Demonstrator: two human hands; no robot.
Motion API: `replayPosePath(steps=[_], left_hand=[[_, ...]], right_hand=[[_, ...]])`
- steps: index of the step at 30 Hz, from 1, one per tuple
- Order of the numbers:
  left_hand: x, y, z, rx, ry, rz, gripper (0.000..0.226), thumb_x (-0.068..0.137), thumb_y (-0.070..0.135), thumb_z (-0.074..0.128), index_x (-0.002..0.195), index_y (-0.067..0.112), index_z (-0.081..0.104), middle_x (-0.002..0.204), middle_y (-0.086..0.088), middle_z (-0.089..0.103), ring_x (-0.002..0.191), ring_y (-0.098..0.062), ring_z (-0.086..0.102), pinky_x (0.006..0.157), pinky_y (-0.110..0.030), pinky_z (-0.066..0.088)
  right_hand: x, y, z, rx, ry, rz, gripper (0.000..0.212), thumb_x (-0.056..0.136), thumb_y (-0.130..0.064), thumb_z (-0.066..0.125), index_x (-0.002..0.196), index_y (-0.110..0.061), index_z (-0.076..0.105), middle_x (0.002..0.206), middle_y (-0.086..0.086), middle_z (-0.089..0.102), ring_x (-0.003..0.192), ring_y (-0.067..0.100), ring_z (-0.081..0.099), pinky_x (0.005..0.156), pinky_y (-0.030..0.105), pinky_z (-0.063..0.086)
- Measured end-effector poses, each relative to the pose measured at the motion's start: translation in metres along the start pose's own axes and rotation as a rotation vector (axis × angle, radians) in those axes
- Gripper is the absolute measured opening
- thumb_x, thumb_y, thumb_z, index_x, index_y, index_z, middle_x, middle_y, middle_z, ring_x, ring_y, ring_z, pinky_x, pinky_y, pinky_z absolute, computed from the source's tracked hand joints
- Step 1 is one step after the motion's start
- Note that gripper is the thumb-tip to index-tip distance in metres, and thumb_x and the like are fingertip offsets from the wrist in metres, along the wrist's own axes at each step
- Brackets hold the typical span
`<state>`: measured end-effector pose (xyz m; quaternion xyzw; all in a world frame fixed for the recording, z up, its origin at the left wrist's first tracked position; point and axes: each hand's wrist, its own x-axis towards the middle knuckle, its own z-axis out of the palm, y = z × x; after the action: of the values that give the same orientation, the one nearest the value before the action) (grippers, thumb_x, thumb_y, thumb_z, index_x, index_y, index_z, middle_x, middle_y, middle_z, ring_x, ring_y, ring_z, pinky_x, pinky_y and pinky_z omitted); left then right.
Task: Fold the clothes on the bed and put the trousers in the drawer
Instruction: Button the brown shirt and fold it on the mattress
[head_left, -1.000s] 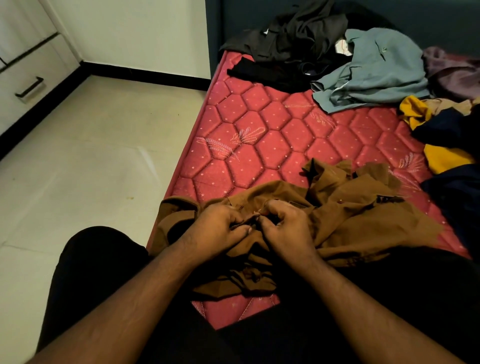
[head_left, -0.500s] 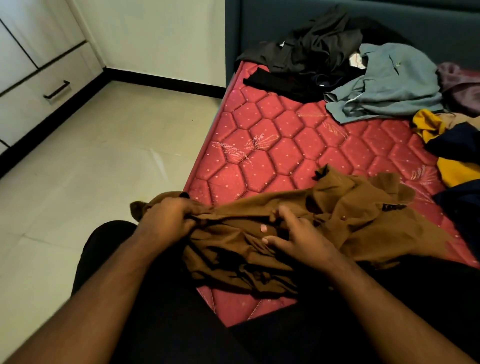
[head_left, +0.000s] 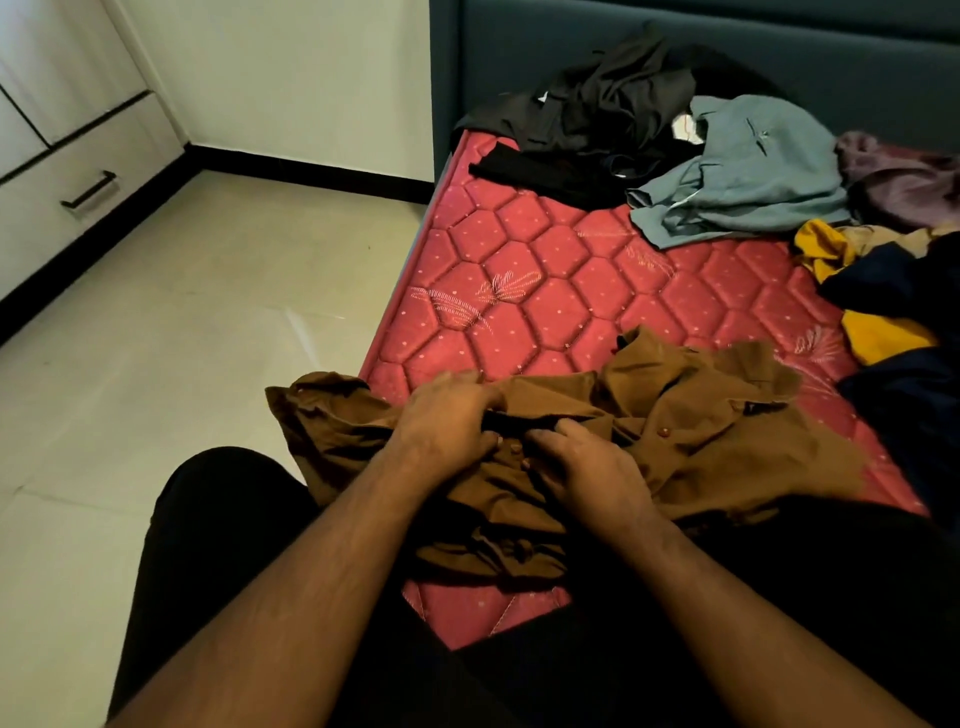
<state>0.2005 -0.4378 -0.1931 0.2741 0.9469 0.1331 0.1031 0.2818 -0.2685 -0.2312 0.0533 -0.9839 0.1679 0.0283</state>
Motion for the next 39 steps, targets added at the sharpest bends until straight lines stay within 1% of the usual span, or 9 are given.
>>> replayPosePath(steps=[3, 6, 9, 13, 17, 20, 27, 33, 39], left_hand=[[0.001, -0.008, 0.017, -0.050, 0.152, 0.035, 0.023, 0.087, 0.027, 0.066, 0.109, 0.028, 0.073, 0.102, 0.001, 0.058, 0.096, -0.022, 0.052, 0.082, -0.037, 0.047], [0.001, -0.013, 0.019, -0.451, 0.216, 0.014, 0.020, 0.086, 0.012, 0.069, 0.104, 0.018, 0.076, 0.088, 0.005, 0.061, 0.085, -0.013, 0.059, 0.077, -0.030, 0.050], [-0.002, -0.008, 0.011, -0.910, 0.022, -0.077, 0.022, 0.088, -0.001, 0.065, 0.107, 0.007, 0.074, 0.093, 0.001, 0.073, 0.085, -0.004, 0.067, 0.083, -0.018, 0.052], [-0.001, -0.008, 0.009, -1.121, -0.084, -0.147, 0.016, 0.090, -0.002, 0.063, 0.104, -0.002, 0.070, 0.084, -0.007, 0.072, 0.073, -0.010, 0.067, 0.070, -0.018, 0.054], [0.003, -0.012, 0.011, -1.218, -0.110, -0.219, 0.006, 0.088, -0.001, 0.065, 0.093, -0.003, 0.067, 0.079, -0.012, 0.068, 0.073, -0.020, 0.064, 0.070, -0.026, 0.053], [0.003, -0.011, 0.011, -1.268, -0.109, -0.264, 0.010, 0.088, 0.000, 0.064, 0.083, 0.004, 0.072, 0.076, -0.009, 0.070, 0.072, -0.017, 0.065, 0.070, -0.022, 0.054], [-0.001, -0.015, 0.010, -1.324, -0.193, -0.244, 0.018, 0.092, 0.001, 0.060, 0.106, -0.003, 0.070, 0.099, -0.018, 0.072, 0.084, -0.020, 0.069, 0.078, -0.023, 0.057], [-0.002, -0.014, 0.013, -1.319, -0.237, -0.194, 0.019, 0.090, 0.000, 0.062, 0.107, -0.001, 0.072, 0.102, -0.019, 0.073, 0.095, -0.027, 0.070, 0.088, -0.032, 0.056], [-0.004, -0.011, 0.014, -1.354, -0.183, -0.209, 0.016, 0.087, -0.004, 0.064, 0.099, 0.000, 0.073, 0.092, -0.018, 0.074, 0.080, -0.020, 0.070, 0.073, -0.023, 0.058]], right_hand=[[0.001, 0.000, 0.002, -0.037, 0.022, 0.000, 0.032, 0.092, -0.047, 0.044, 0.109, -0.030, 0.065, 0.090, -0.001, 0.059, 0.081, 0.026, 0.064, 0.061, 0.036, 0.047], [0.005, 0.004, -0.001, 0.088, 0.043, 0.038, 0.036, 0.092, -0.054, 0.044, 0.109, -0.031, 0.067, 0.087, -0.006, 0.061, 0.085, 0.018, 0.063, 0.066, 0.034, 0.050], [0.005, 0.007, -0.005, 0.176, 0.108, -0.005, 0.042, 0.091, -0.057, 0.040, 0.112, -0.033, 0.067, 0.090, -0.007, 0.064, 0.085, 0.015, 0.063, 0.066, 0.036, 0.053], [0.003, 0.006, -0.007, 0.143, 0.193, -0.083, 0.035, 0.094, -0.052, 0.041, 0.116, -0.034, 0.063, 0.093, -0.008, 0.059, 0.078, 0.018, 0.064, 0.053, 0.038, 0.052], [0.006, 0.005, -0.007, 0.087, 0.242, -0.183, 0.030, 0.095, -0.044, 0.044, 0.114, -0.029, 0.061, 0.100, -0.006, 0.061, 0.071, 0.022, 0.065, 0.044, 0.036, 0.049], [0.007, 0.008, -0.008, 0.101, 0.311, -0.195, 0.030, 0.095, -0.040, 0.047, 0.103, -0.021, 0.069, 0.095, -0.004, 0.061, 0.070, 0.020, 0.064, 0.043, 0.034, 0.048], [0.009, 0.009, -0.003, 0.185, 0.419, -0.178, 0.023, 0.093, -0.033, 0.058, 0.098, -0.016, 0.073, 0.087, -0.003, 0.063, 0.070, 0.017, 0.064, 0.050, 0.035, 0.051], [0.009, 0.009, 0.001, 0.226, 0.451, -0.220, 0.017, 0.092, -0.023, 0.063, 0.098, -0.012, 0.074, 0.090, 0.000, 0.065, 0.073, 0.019, 0.064, 0.056, 0.036, 0.052], [0.011, 0.010, 0.003, 0.241, 0.431, -0.205, 0.016, 0.088, -0.025, 0.064, 0.092, -0.014, 0.075, 0.089, -0.001, 0.068, 0.074, 0.019, 0.066, 0.055, 0.037, 0.053]])
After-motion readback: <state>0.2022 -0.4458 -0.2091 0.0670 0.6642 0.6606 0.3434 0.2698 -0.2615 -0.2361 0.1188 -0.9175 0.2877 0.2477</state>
